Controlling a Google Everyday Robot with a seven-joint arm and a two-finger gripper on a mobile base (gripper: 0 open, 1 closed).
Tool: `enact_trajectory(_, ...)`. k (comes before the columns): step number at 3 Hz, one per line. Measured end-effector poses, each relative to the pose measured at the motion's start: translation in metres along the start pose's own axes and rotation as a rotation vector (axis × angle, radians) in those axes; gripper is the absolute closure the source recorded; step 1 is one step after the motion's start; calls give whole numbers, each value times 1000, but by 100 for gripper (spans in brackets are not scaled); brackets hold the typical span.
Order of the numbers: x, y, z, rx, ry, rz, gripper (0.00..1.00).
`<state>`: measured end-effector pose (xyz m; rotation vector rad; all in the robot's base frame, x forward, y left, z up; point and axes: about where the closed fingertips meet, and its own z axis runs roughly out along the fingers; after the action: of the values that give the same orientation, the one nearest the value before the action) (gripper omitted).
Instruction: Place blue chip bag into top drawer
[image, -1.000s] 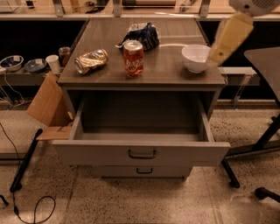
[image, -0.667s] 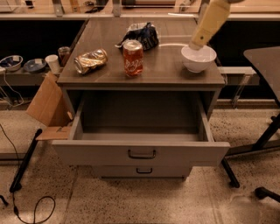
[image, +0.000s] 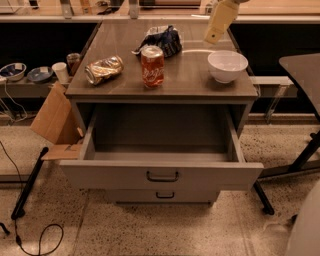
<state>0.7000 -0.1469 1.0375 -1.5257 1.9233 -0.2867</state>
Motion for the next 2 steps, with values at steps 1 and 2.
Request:
enact_trajectory(1,0,0,0,0,0,0,0)
enact_trajectory(2,-7,-3,9,24,25,9,0)
